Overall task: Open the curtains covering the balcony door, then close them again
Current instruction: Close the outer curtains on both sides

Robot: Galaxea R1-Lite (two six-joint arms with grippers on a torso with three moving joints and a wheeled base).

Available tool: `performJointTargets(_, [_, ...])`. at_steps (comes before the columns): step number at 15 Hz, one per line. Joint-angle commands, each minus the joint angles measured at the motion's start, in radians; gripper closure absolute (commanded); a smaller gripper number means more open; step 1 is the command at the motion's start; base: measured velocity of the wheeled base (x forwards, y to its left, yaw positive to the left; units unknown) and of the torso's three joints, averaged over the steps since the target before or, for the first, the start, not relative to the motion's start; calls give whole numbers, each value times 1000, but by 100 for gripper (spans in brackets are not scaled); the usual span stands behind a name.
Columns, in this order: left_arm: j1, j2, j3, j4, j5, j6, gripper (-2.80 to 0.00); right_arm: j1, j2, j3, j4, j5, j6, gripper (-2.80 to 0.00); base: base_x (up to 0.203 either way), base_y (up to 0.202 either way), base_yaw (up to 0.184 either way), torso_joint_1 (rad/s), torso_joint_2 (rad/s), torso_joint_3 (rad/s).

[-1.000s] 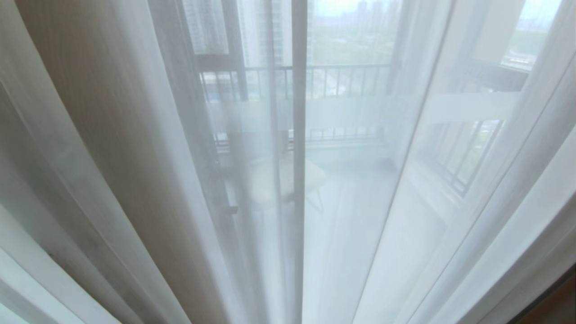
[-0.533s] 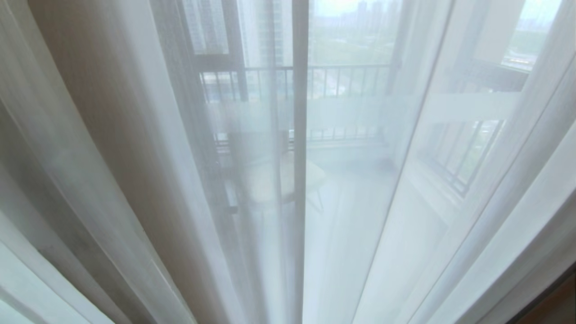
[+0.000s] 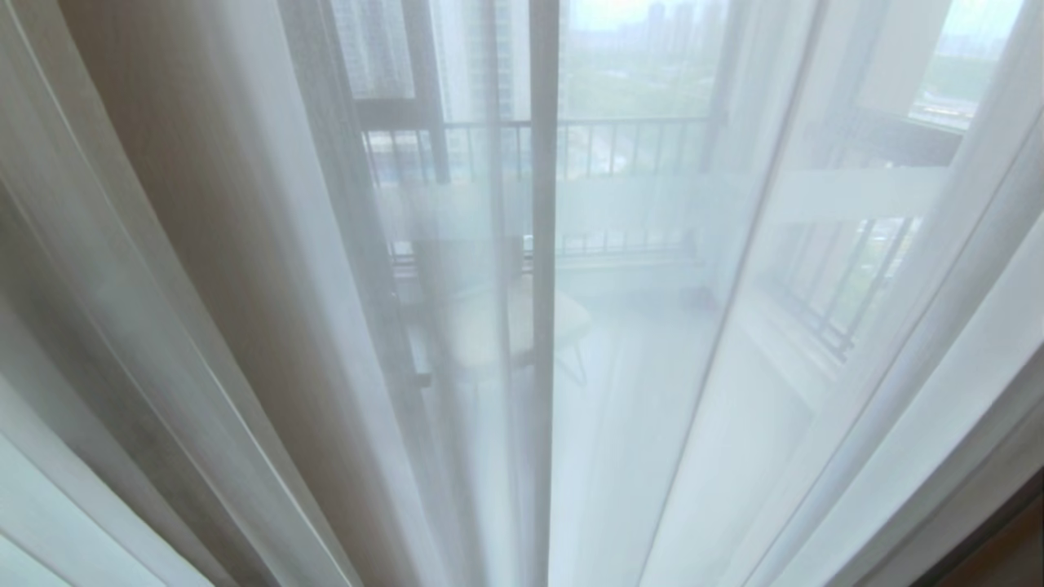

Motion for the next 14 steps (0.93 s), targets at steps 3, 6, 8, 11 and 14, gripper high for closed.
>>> performJointTargets(3, [-4, -39, 84, 0, 0, -2, 0, 0, 0, 0, 0, 0, -1, 0, 0, 0, 0, 0, 0, 0])
performJointTargets(6, [1, -72, 187, -1, -51, -6, 0, 0, 0, 0, 0, 0, -1, 0, 0, 0, 0, 0, 0, 0])
performJointTargets(8, [41, -103, 288, -2, -180, -23, 0, 0, 0, 0, 0, 0, -1, 0, 0, 0, 0, 0, 0, 0])
performJointTargets(11, [141, -170, 465, -5, -365, -34, 0, 0, 0, 0, 0, 0, -1, 0, 0, 0, 0, 0, 0, 0])
performJointTargets(14, [210, -264, 661, -34, -442, -61, 0, 0, 0, 0, 0, 0, -1, 0, 0, 0, 0, 0, 0, 0])
